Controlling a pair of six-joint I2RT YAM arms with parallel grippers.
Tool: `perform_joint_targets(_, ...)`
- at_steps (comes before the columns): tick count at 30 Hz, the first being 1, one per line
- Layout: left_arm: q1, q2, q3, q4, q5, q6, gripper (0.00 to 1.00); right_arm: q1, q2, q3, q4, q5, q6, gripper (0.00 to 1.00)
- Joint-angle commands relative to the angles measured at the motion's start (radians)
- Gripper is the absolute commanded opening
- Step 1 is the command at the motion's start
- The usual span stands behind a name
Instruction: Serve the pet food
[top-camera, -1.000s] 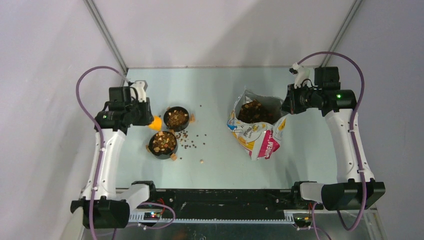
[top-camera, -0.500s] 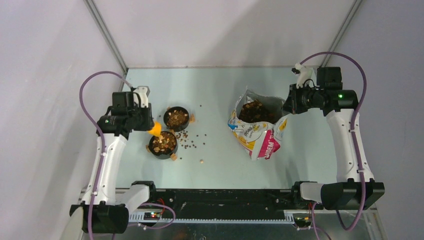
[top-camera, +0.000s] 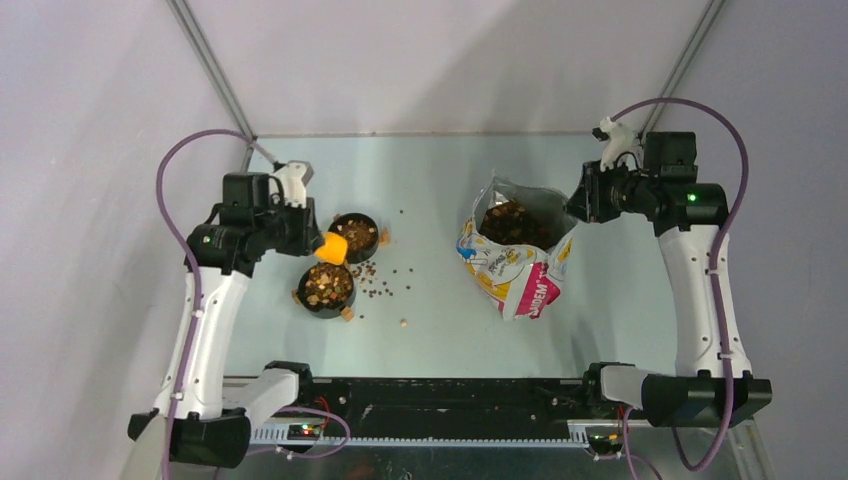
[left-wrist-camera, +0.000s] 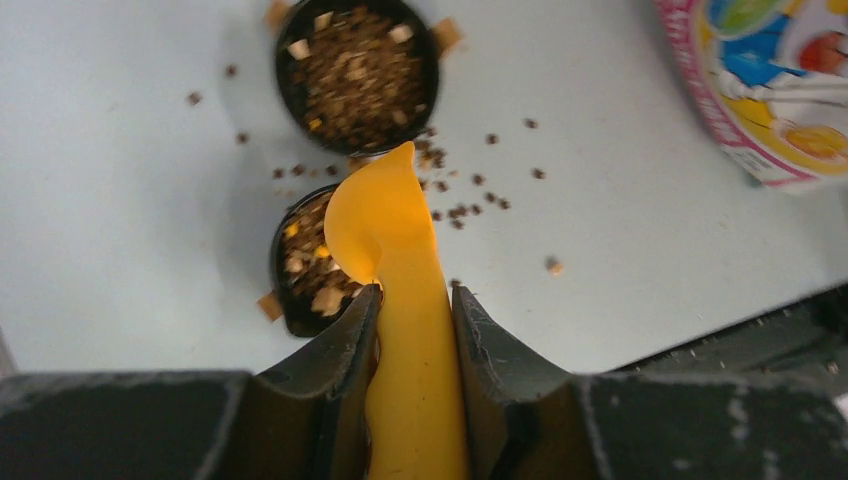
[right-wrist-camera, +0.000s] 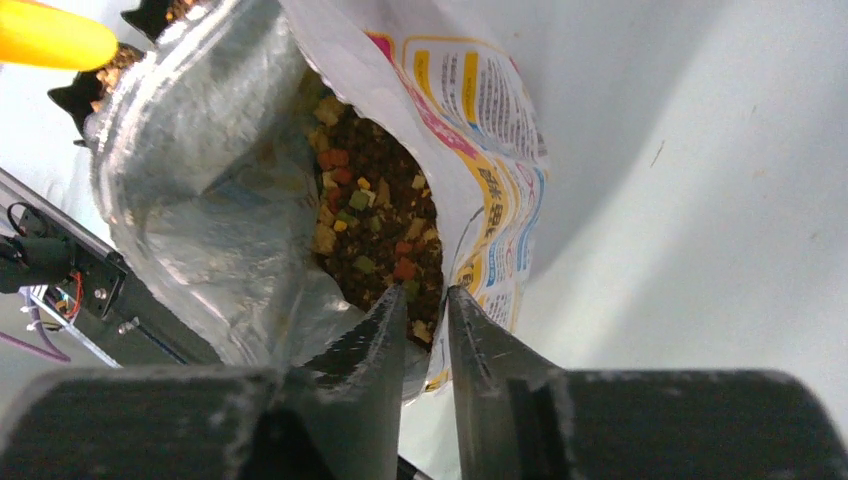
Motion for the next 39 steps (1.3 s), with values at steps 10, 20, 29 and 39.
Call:
perform_joint_targets(10, -0.311, 0.239, 0.069, -0.033, 0.417, 0.082, 0.00, -0.056, -0.042, 0.167, -0.006, -0.056, 0.008, 0.53)
perform_joint_targets(20, -0.356, 0.392, -0.011, 0.055, 0.646, -0.027, 0.27, -0.180, -0.121, 0.170, -0.006, -0.143, 0.055, 0.61)
perform_joint_targets(29, -0.356, 0.629, 0.010, 0.062, 0.684, -0.067, 0.34, -0.243, -0.185, 0.142, 0.014, -0.172, 0.057, 0.65)
perform_joint_targets(39, -0.353, 0.694, 0.049, 0.053, 0.492, -0.131, 0.57, -0.266, -0.230, 0.089, 0.019, -0.188, 0.053, 0.66)
